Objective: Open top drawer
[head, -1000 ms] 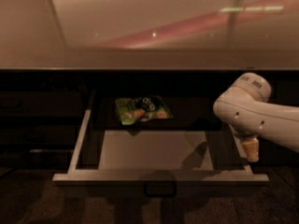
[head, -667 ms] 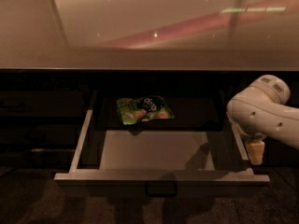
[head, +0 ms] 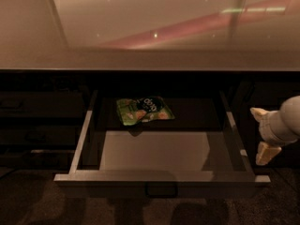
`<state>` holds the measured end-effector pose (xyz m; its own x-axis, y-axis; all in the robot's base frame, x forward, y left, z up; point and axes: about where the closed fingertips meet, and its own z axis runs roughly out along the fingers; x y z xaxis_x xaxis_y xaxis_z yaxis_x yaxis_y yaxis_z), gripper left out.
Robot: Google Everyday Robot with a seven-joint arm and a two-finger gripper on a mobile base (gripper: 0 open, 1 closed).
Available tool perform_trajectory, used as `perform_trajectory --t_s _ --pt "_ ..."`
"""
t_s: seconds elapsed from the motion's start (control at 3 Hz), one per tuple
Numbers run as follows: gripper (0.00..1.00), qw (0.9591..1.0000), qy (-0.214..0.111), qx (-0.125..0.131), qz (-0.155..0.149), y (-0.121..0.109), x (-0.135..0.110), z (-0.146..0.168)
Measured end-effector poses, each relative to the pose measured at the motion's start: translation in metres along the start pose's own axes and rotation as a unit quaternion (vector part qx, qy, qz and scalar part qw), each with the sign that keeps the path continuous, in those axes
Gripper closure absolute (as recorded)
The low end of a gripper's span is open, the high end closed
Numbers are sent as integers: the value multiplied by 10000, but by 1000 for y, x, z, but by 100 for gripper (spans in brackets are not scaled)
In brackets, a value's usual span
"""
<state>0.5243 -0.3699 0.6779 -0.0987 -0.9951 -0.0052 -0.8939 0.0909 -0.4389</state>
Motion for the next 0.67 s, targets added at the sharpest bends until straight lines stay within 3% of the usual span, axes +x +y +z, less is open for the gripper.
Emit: perform_trajectory --t_s 0.33,0.67 --pt "0 9997 -229 -33 -9 8 -2 -4" --pt "0 9997 -229 -33 -9 8 -2 -4"
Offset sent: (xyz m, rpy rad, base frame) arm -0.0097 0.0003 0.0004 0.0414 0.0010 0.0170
